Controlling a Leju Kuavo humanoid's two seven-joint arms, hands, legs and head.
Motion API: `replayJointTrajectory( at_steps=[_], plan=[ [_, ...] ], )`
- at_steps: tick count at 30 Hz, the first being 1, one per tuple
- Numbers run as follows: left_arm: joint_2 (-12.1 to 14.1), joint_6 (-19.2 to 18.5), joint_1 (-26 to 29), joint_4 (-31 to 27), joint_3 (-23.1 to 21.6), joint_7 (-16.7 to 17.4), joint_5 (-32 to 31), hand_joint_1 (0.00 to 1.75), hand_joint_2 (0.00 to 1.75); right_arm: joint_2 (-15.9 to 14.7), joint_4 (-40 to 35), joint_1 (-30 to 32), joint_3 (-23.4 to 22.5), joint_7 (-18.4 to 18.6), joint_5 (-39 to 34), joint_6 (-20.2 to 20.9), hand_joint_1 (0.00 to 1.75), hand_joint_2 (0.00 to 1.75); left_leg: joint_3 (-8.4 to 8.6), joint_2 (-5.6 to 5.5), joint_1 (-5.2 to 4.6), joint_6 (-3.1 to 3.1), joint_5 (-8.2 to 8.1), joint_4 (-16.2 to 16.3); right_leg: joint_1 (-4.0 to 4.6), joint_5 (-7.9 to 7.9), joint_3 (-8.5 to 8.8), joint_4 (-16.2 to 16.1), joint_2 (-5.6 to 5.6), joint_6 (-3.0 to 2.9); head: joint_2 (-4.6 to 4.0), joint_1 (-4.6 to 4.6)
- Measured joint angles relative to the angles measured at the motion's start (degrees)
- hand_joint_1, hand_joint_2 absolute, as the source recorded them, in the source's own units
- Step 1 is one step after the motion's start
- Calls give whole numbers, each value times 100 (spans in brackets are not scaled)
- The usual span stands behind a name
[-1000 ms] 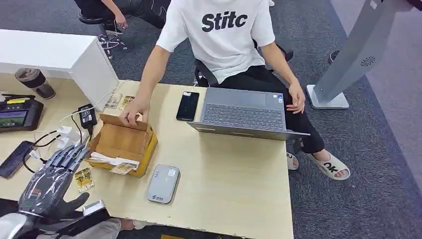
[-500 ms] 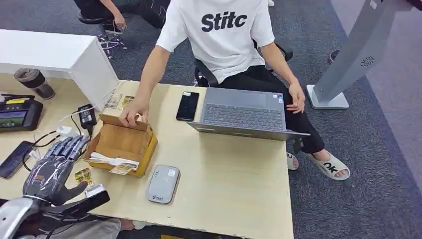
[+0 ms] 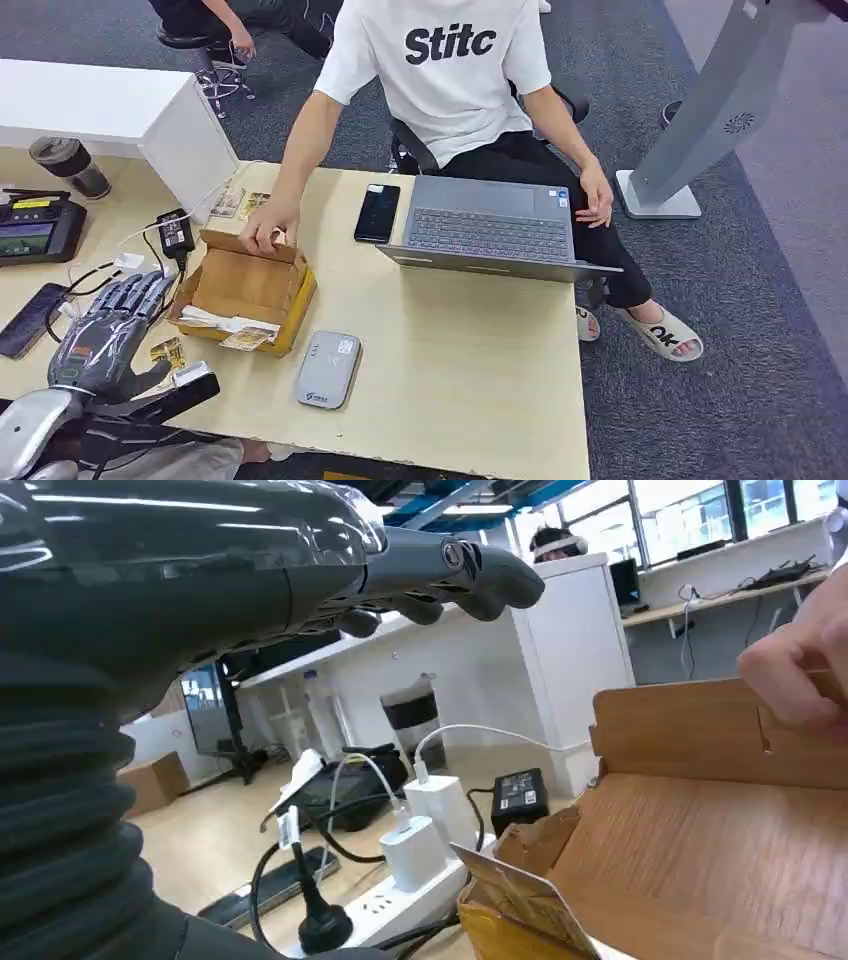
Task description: Pass the card to the sensor for recognition and then transmit it.
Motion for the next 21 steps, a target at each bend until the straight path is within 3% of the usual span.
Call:
replayJointTrajectory(
  at_steps=[21],
  plan=[
    [-105,7,-193,258,-70,-122,-232,0,175,-70,122,-10,2,-52,94,0,0,175,0,-1,0,0,0,0,0,0,1,0,-1,0,0,0]
  ],
)
